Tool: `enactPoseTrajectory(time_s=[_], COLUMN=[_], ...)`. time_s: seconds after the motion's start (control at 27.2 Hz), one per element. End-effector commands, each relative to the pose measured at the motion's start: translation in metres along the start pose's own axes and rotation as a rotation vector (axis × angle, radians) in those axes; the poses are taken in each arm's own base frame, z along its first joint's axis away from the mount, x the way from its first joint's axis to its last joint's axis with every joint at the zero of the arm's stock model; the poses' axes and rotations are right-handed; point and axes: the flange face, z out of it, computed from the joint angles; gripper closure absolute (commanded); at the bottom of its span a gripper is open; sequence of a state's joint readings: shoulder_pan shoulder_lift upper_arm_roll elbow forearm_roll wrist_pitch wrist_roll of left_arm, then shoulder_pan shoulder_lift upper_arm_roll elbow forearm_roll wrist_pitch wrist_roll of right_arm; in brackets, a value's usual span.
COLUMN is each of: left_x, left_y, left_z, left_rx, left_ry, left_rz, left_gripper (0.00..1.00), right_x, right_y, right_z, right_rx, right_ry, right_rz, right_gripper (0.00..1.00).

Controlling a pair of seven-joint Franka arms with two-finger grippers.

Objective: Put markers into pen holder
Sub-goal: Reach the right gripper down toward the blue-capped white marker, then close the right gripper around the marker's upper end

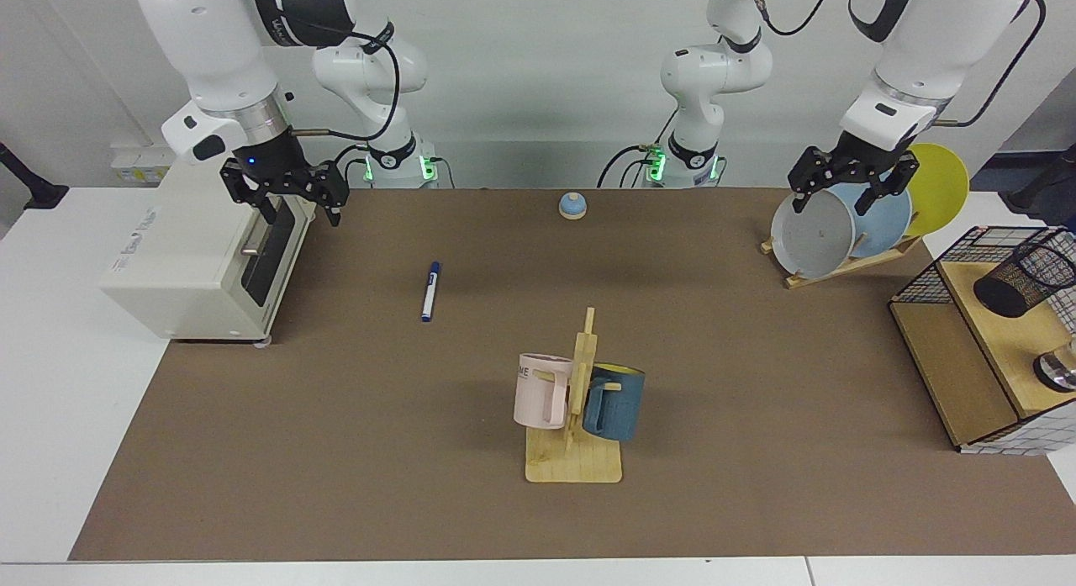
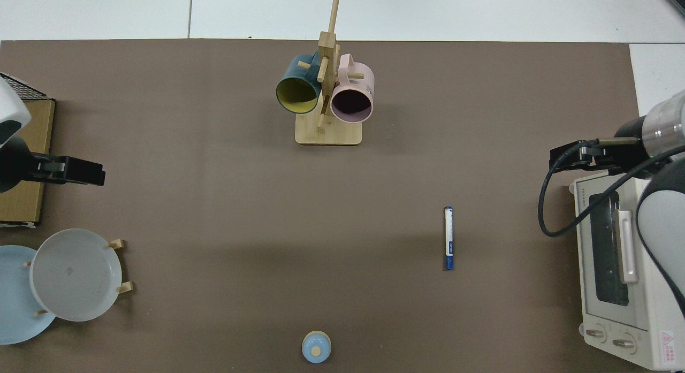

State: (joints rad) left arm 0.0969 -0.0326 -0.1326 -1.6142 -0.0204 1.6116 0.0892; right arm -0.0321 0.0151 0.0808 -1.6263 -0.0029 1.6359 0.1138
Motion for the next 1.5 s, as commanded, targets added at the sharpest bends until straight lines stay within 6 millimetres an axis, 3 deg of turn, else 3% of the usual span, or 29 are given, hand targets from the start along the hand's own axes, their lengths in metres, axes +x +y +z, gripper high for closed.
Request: enactPoseTrajectory(time_s=[0.0,0.11,0.18,0.26,0.44,0.95,1.25,1.47], left_x=[-0.008,-0.009,-0.01,-0.01,-0.011,-0.015,-0.013,-0.012], left_y=[0.0,-0.001,-0.001,0.0,-0.002,-0.004,-0.007,-0.008], left_z=[-0.001,-0.001,0.0,0.001,0.001,0.009,0.01,0.014], left_rx=[0.017,0.017,0.019,0.026,0.033,0.024,0.022,0.021], left_ry=[0.003,0.002,-0.001,-0.006,-0.007,-0.013,-0.01,-0.016], left_rz=[0.017,0.014,0.02,0.049,0.053,0.035,0.024,0.027], left_gripper=[0.0,0.0,0.0,0.0,0.0,0.0,0.0,0.0], right_x=[-0.002,0.0,-0.001,-0.002,-0.003,-0.027,-0.045,-0.057], right_y=[0.0,-0.004,-0.028,-0.053,-0.081,-0.078,-0.075,-0.089], right_z=[0.004,0.005,0.007,0.019,0.051,0.163,0.214,0.251], right_rx=[0.02,0.022,0.025,0.024,0.027,0.005,0.001,0.006], right_ry=[0.01,0.026,0.035,0.017,0.018,-0.066,-0.077,-0.052], right_rz=[-0.017,-0.025,-0.055,-0.049,-0.004,-0.02,-0.007,-0.013], right_gripper=[0.0,0.0,0.0,0.0,0.0,0.0,0.0,0.0])
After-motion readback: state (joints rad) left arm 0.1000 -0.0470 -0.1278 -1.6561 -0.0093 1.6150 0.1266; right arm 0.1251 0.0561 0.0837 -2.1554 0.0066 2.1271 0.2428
